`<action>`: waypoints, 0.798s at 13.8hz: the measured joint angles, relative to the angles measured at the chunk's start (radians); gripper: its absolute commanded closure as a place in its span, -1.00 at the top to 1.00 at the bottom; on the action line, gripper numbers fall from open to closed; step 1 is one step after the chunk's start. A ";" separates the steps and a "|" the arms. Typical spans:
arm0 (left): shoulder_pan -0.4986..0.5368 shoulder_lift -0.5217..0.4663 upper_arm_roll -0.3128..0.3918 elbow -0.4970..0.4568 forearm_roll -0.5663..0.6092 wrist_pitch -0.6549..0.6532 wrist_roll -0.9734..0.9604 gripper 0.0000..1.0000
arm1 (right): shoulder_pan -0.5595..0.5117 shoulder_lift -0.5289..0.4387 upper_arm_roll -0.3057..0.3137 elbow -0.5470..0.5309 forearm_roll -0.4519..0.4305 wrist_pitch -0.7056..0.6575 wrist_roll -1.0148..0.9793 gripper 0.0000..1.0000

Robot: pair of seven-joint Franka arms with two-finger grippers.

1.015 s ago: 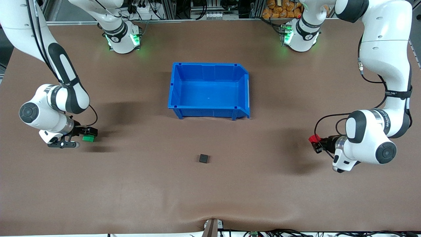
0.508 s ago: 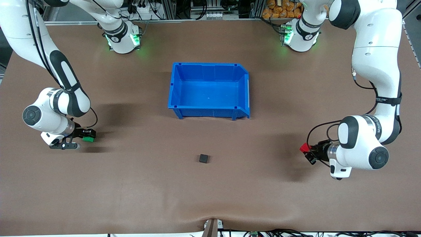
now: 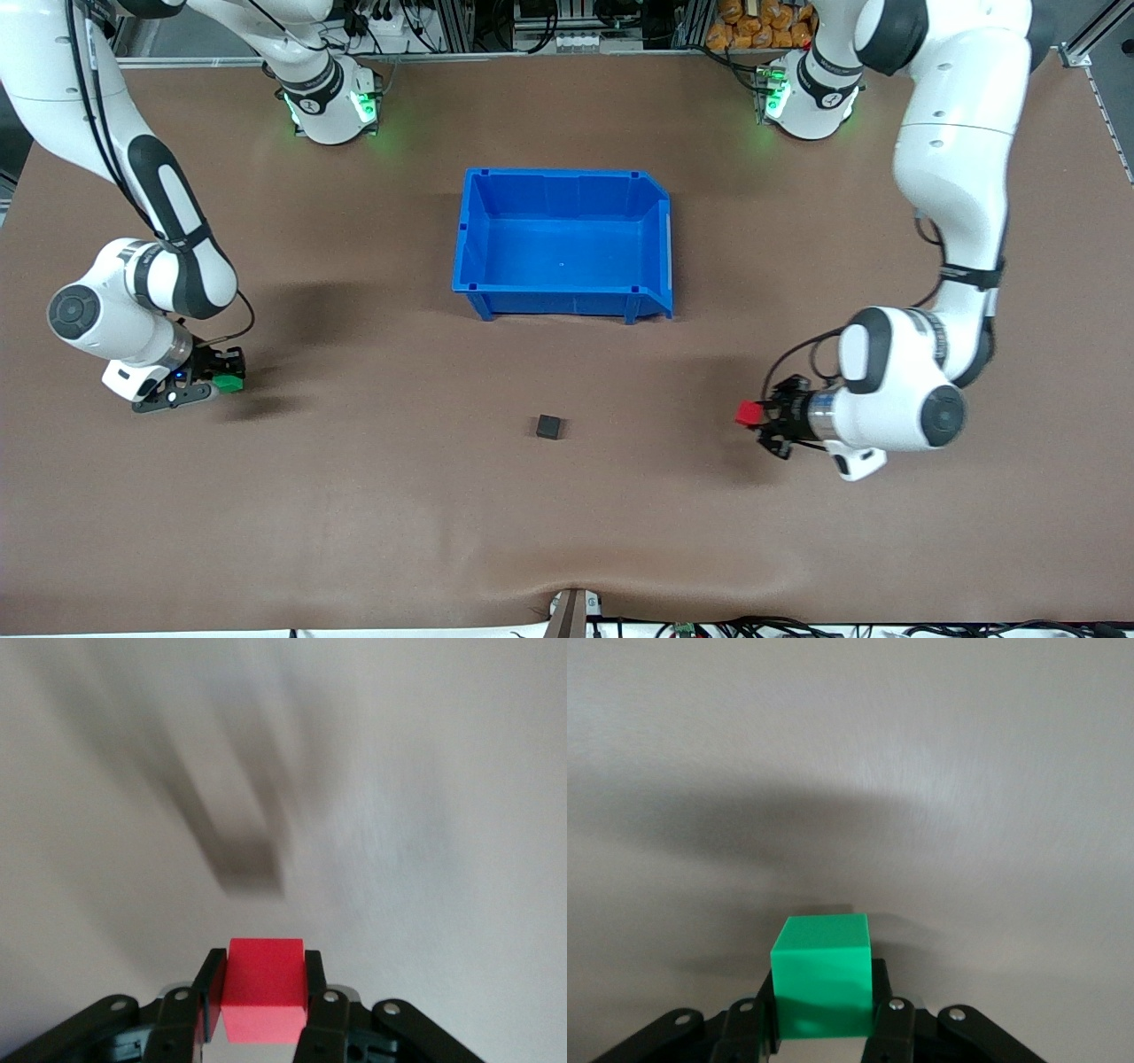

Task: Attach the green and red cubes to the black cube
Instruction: 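Grasp the green cube with the right gripper while the left gripper carries red, then carry the green cube and red cube toward the black cube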

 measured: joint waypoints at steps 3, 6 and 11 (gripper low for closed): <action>-0.038 0.006 -0.005 0.001 -0.010 0.045 -0.091 -1.00 | -0.021 -0.001 -0.001 0.084 0.001 0.001 -0.256 -1.00; -0.059 0.007 -0.009 0.004 -0.046 0.099 -0.107 -1.00 | -0.022 -0.001 0.011 0.162 0.002 -0.004 -0.490 -1.00; -0.147 0.042 -0.039 0.014 -0.063 0.245 -0.121 -1.00 | -0.021 0.026 0.103 0.239 0.005 -0.007 -0.754 -1.00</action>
